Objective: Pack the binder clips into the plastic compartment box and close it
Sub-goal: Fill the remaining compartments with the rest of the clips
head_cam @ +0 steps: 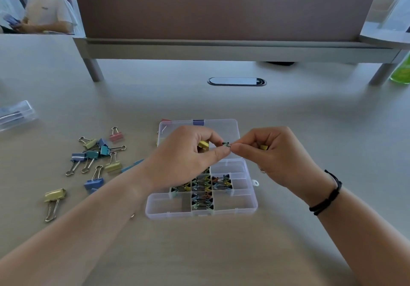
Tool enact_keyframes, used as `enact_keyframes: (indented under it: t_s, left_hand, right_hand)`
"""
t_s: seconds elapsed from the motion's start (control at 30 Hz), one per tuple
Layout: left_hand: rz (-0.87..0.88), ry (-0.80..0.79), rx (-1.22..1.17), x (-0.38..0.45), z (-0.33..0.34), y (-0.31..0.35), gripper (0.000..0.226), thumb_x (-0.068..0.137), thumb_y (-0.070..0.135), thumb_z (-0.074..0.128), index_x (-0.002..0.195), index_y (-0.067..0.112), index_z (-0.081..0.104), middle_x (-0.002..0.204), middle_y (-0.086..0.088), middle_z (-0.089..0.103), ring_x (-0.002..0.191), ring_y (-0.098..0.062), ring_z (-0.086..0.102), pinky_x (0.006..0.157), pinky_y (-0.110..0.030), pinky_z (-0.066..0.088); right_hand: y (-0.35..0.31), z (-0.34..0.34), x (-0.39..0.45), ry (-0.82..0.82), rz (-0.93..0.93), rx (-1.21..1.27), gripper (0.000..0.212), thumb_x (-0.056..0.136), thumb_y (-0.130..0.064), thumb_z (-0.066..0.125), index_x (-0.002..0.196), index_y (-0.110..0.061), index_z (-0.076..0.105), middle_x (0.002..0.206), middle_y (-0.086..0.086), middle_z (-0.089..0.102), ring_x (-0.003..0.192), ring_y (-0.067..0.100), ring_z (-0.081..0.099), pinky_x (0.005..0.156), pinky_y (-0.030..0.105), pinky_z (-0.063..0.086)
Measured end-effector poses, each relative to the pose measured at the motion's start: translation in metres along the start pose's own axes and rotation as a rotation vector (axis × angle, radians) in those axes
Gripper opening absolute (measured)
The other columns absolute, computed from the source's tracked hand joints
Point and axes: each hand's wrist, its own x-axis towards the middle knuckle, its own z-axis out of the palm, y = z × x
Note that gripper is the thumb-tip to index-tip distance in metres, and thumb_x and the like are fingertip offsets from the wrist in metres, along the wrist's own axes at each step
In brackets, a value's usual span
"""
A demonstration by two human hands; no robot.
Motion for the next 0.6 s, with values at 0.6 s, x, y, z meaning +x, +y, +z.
enact_keyframes:
  t_s: [0.6]
  left_hand:
    - [-0.014,-0.354,0.277,0.03,-0.006,0.007,0.014,0.088,0.045,0.069,0.086,0.032,0.075,0.052,0.015,0.056,0.047,-0.003,0.044,0.049,-0.015,0.035]
  right_hand:
    - [0.003,-0.023,-0.002,-0.317,0.134,-0.391,0.016,0.079,-0.031,0.079,0.069,-0.022,0.071,0.043,-0.007,0.038,0.04,0.008,0.03,0.042,0.015,0.028]
